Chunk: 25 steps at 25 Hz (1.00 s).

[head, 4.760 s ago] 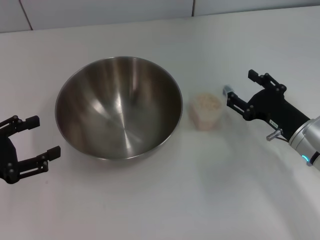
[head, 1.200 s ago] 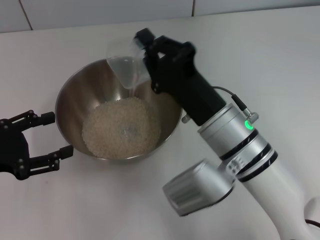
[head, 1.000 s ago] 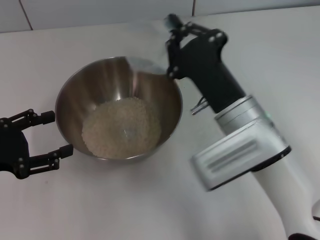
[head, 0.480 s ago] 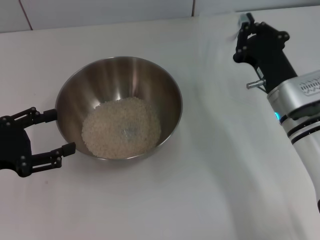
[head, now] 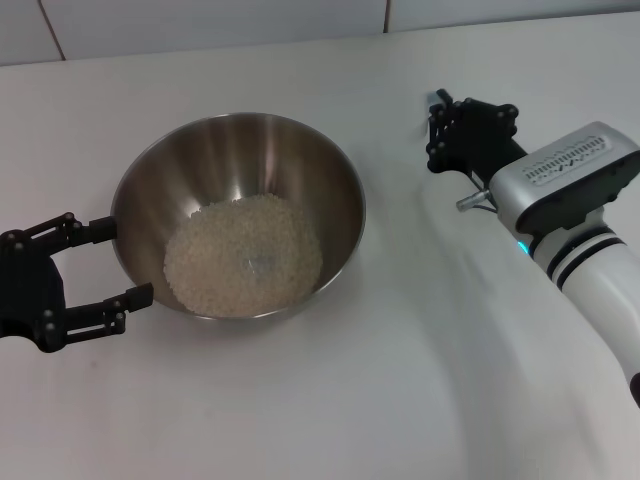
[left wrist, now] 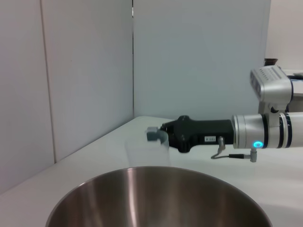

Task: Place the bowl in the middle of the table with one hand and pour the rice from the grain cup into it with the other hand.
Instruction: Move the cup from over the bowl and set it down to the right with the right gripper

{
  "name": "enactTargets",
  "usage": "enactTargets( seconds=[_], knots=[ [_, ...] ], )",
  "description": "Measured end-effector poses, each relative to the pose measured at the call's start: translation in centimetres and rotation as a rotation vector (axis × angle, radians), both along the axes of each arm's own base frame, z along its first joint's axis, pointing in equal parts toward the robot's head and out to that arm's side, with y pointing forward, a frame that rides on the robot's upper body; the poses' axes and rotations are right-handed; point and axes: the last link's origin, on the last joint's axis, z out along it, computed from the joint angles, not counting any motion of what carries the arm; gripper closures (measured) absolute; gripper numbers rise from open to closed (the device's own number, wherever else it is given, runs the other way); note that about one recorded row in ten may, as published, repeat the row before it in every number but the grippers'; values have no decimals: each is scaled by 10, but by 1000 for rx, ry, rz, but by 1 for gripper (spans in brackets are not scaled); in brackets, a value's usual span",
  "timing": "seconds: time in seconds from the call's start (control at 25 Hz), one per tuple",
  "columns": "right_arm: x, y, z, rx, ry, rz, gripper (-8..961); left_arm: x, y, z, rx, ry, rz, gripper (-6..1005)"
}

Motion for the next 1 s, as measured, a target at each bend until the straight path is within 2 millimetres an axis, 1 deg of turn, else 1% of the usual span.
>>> enactTargets(
  seconds=[0.16, 0.48, 0.72, 0.84, 1.0],
  knots=[
    [2, 1, -9, -70, -53, -5, 936, 0, 0, 0, 1, 1, 1, 153],
    [-2, 0, -17, -113, -76, 19, 935, 1, 1, -1, -5, 4, -3, 153],
    [-4, -4, -20, -122, -59, 18, 904, 1, 1, -2, -6, 5, -4, 153],
    [-1, -6, -21, -125, -61, 12, 832, 1, 1, -2, -7, 6, -4, 153],
    [1, -16, -21, -125, -46, 21, 736, 0, 0, -1, -8, 6, -2, 153]
  ],
)
